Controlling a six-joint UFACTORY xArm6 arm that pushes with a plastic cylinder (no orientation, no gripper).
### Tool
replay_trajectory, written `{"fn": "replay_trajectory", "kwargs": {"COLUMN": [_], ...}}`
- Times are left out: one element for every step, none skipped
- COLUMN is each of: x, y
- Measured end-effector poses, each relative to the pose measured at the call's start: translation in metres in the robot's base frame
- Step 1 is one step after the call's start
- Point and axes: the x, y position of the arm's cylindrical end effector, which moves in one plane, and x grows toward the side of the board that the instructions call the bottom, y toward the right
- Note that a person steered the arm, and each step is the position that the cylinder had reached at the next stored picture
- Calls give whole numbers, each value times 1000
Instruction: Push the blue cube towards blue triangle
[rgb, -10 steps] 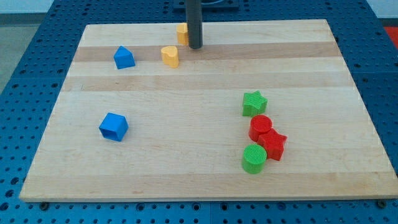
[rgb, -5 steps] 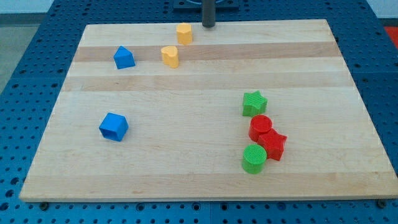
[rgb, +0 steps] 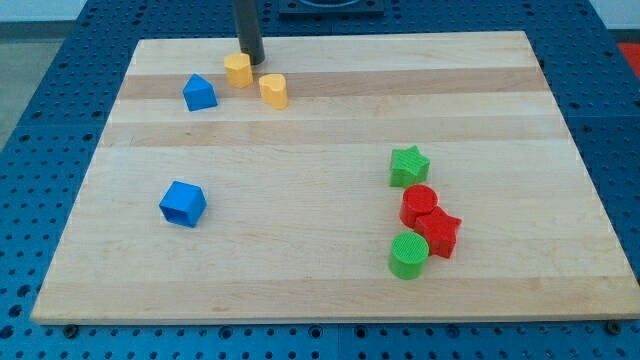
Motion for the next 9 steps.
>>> {"fn": "replay_trajectory", "kwargs": {"x": [8, 11, 11, 11, 12, 15, 12, -7, -28], "y": [-11, -15, -15, -19, -22, -24, -24, -22, 7]}}
